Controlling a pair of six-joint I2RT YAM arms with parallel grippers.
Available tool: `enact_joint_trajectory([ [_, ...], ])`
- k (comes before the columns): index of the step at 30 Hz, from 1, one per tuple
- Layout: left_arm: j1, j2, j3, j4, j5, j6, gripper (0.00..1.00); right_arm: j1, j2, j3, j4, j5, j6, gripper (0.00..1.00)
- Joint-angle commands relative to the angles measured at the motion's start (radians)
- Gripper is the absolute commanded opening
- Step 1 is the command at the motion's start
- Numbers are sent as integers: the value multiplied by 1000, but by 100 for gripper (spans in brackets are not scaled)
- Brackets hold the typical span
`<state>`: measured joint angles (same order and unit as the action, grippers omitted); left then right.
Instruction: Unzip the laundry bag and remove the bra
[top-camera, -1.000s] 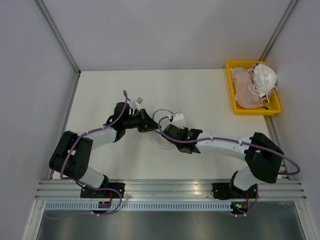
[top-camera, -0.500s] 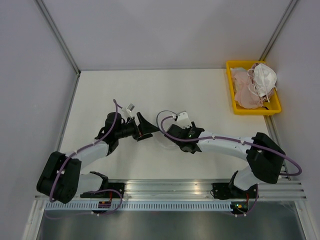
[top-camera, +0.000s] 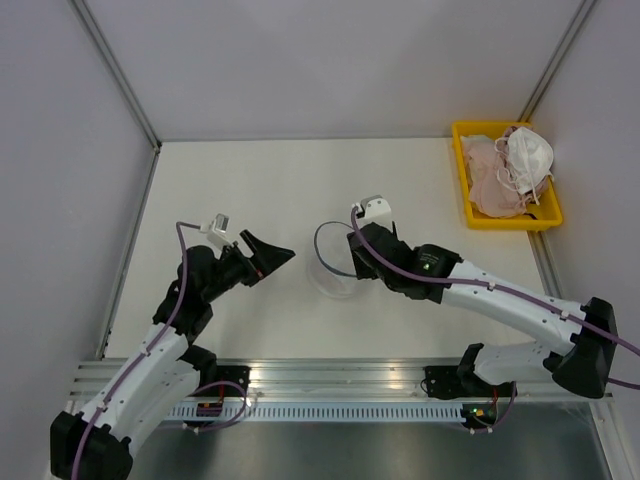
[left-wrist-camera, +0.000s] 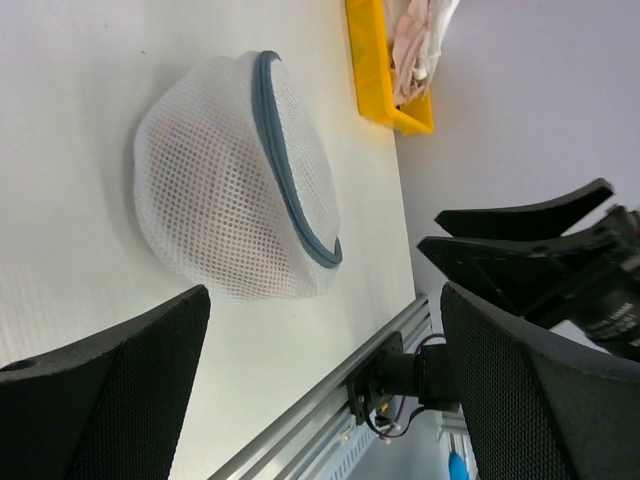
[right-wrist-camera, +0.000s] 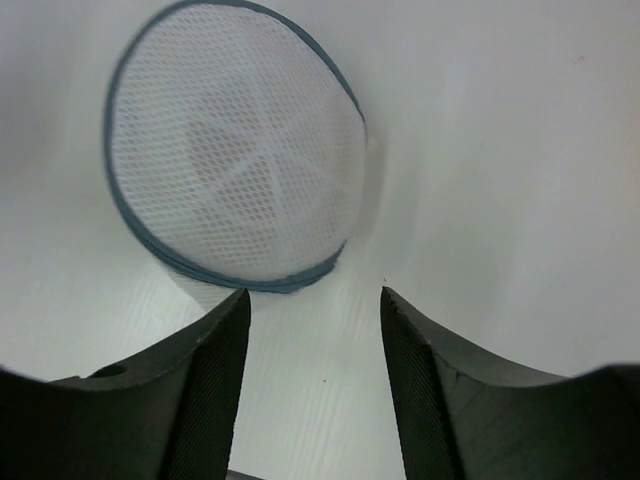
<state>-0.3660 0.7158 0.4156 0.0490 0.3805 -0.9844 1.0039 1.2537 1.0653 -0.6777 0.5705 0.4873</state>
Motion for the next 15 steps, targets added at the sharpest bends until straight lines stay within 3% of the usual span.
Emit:
enact_joint_trajectory([
  [1,1,-56,-28,-124,-107,4,99,-2,50,93,64,-136,-72,58],
  [5,1,-79,-35,-146,-101,-11,99,15,170,183,102,-185,-96,50],
  [15,1,-150,-51,-175,-100,-31,99,76,417,389,50,-95,-99,53],
])
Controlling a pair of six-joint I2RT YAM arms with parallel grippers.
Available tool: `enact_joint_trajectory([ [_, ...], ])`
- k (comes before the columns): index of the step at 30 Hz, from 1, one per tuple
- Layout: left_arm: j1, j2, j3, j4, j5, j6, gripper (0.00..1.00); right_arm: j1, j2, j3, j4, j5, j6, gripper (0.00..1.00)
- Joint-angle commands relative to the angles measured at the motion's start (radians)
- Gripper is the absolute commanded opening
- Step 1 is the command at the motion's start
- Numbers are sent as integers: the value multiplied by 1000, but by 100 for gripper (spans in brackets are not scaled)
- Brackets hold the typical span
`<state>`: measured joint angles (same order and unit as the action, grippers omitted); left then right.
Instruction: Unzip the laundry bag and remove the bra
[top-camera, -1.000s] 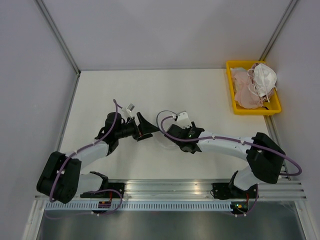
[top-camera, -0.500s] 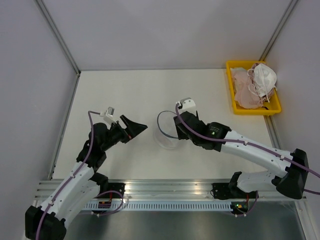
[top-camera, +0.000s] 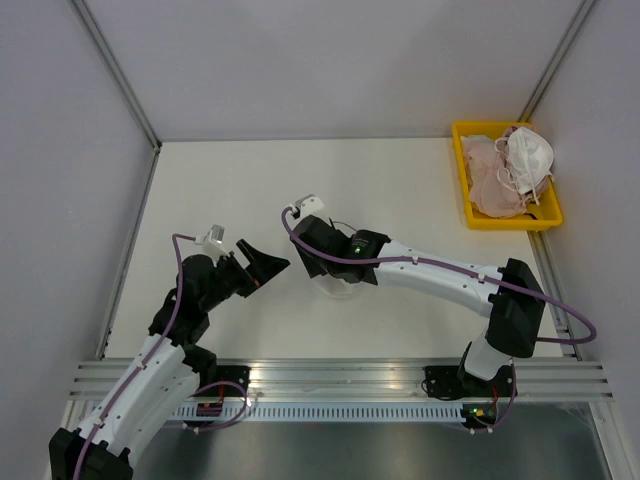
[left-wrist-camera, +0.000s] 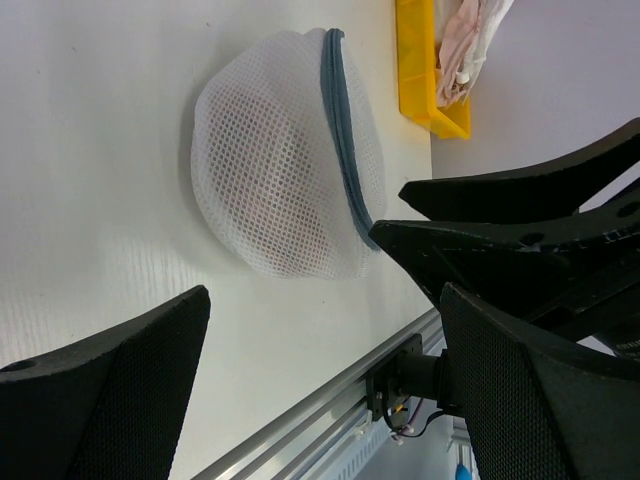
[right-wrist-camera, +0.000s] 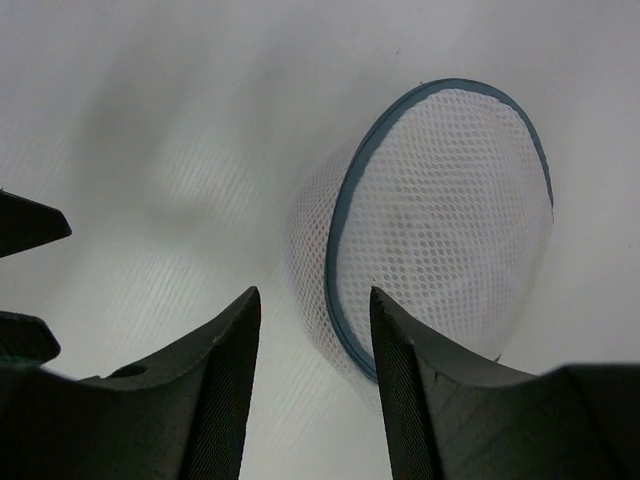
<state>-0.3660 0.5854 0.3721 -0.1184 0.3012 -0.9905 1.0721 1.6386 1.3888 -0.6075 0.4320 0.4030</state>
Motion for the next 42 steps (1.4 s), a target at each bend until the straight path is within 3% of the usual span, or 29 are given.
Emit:
enact_joint_trajectory([
  [1,2,-24,-9,-9,-19,-23,99,9,41,68,-27,56,-15,52],
  [5,1,-30,-13,-12,-14,-23,99,18,76,88,-54,105,-1,43],
  [12,1,-36,-12,-12,-14,-28,99,26,113,96,-78,155,0,37],
  [15,1,-42,-13,-12,-16,-28,99,28,116,95,-83,163,5,29],
  [19,2,-47,-15,-12,-14,-30,99,26,104,95,-89,178,5,8],
  [22,2,-45,-19,-12,-11,-31,99,26,86,93,-90,178,2,0],
  [32,1,-32,-24,9,-7,-36,99,28,-34,56,-92,143,7,0],
  [42,1,42,-25,112,12,-60,99,25,-227,-79,47,-4,26,0],
])
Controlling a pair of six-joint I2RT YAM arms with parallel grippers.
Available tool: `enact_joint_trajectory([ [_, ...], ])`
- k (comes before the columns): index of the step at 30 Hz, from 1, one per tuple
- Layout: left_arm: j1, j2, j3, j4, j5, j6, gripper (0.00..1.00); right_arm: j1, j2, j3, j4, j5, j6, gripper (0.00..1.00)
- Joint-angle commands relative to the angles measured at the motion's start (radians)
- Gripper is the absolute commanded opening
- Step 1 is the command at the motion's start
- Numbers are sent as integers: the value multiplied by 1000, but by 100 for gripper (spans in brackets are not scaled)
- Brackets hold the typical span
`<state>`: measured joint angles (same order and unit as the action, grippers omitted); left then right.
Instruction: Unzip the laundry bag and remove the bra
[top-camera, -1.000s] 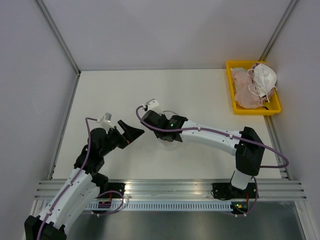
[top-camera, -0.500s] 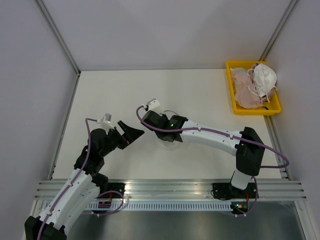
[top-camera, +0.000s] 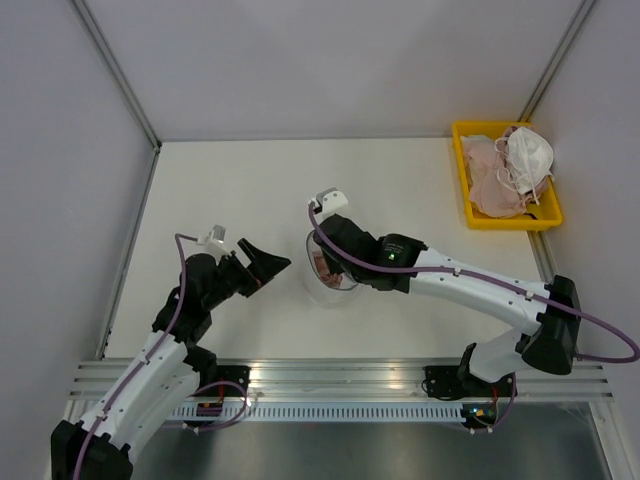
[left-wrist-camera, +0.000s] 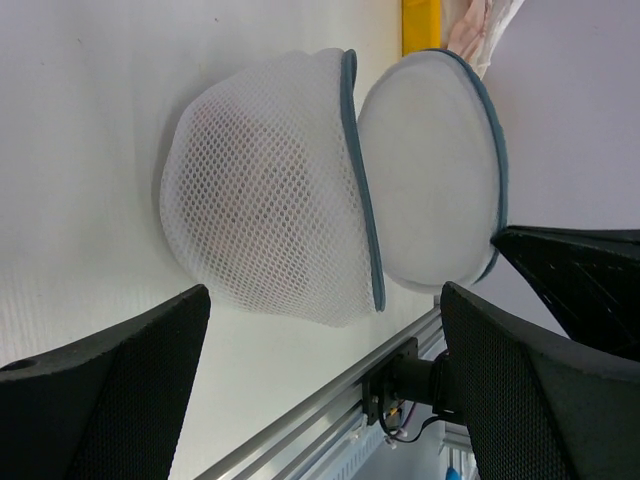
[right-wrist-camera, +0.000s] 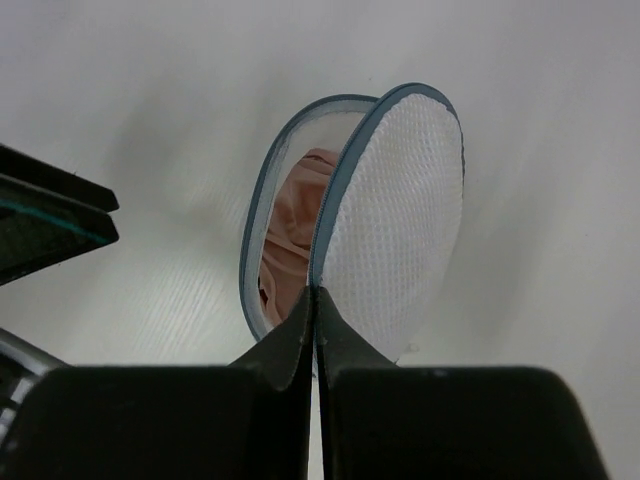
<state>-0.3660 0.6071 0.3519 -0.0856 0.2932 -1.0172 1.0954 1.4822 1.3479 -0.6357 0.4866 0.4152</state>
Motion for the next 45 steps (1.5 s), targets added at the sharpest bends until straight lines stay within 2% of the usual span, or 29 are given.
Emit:
enact_joint_trajectory([
  [1,1,29,-2,81,23,-40,99,1,-88,-64,85,-53,26,0],
  [7,2,128,33,194,23,-34,99,0,-161,-119,2,136,143,0],
  [13,-11,337,168,241,20,106,99,1,-240,-222,19,155,201,1],
  [20,-94,532,326,285,21,259,99,0,-292,-274,68,95,182,0],
  [23,-152,626,432,191,15,350,98,0,-304,-283,87,84,171,1],
  [28,-241,763,611,0,-107,506,96,0,-316,-283,93,76,159,0],
  [31,-278,838,680,-96,-178,561,91,-2,-318,-282,91,76,152,1],
  [36,-304,875,731,-184,-290,601,85,-2,-326,-280,90,81,146,0],
  [37,-309,869,733,-196,-354,603,85,-2,-327,-283,90,84,146,1],
  [45,-315,748,679,-154,-453,588,90,-2,-323,-288,87,84,145,0],
])
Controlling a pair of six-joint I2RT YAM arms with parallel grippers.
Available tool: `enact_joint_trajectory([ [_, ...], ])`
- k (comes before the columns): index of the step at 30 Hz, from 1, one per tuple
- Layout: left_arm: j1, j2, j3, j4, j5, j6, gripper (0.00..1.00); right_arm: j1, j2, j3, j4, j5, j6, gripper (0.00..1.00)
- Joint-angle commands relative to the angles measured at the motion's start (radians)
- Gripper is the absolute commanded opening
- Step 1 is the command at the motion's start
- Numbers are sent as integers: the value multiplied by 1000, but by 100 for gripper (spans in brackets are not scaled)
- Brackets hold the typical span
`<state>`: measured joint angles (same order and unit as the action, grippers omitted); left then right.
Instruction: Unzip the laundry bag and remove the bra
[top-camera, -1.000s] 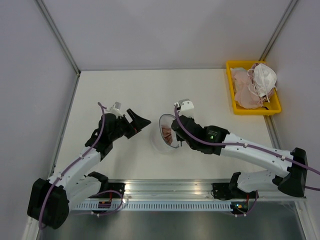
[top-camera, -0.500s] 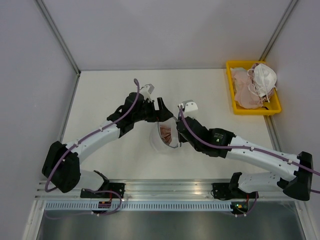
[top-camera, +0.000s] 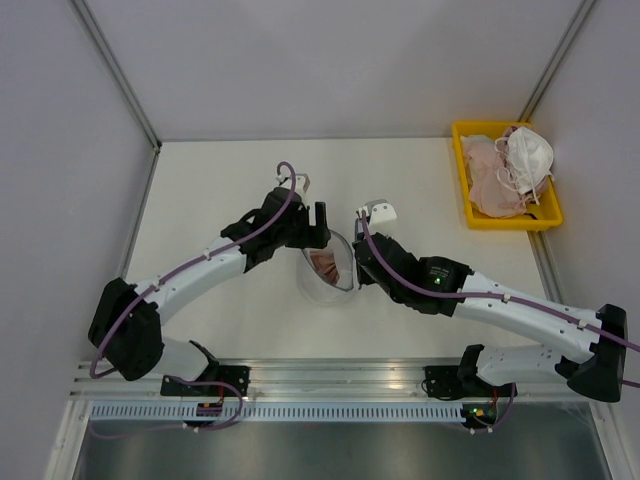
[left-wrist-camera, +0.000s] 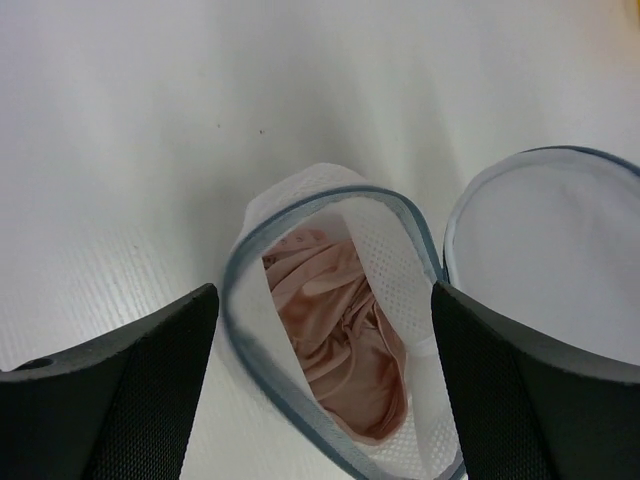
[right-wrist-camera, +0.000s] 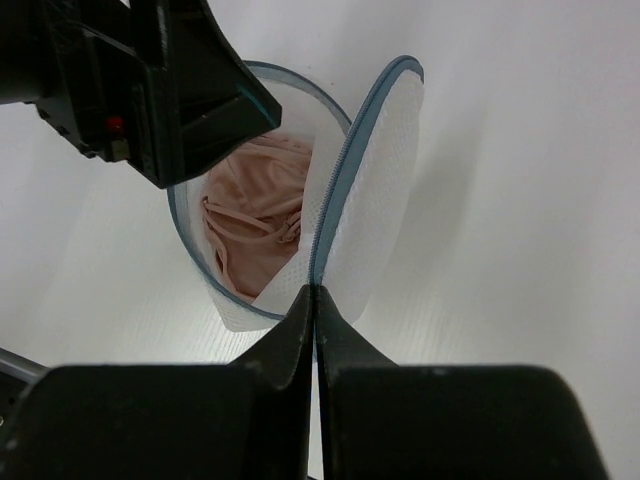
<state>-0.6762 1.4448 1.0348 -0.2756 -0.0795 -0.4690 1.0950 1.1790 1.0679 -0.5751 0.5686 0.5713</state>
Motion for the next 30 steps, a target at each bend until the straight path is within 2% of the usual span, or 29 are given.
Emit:
enact_joint_trajectory([
  [1,-5,-106,-15,50,-75,38,91,-3,-18,-8,26,4,-13,0],
  [6,-6,-141,-55,113,-37,29,93,-3,-13,-8,23,7,-14,0],
  [15,-10,41,27,35,9,36,92,-3,-13,-5,21,2,-21,0],
  [18,-16,88,53,7,3,44,85,-1,-18,-8,20,2,-21,0],
  [19,-17,94,54,6,12,46,81,-3,-21,-9,18,5,-21,0],
  [20,-17,97,56,6,18,46,64,-3,-21,-9,18,7,-19,0],
  [22,-17,98,56,6,32,46,43,-1,-27,-13,15,14,-10,1],
  [23,-17,92,54,6,30,44,23,-1,-27,-13,12,17,-7,1],
  [25,-17,83,48,6,17,36,4,-3,-33,-16,1,46,10,0],
  [30,-17,25,-5,7,-17,3,2,-3,-22,-8,-136,213,125,1],
])
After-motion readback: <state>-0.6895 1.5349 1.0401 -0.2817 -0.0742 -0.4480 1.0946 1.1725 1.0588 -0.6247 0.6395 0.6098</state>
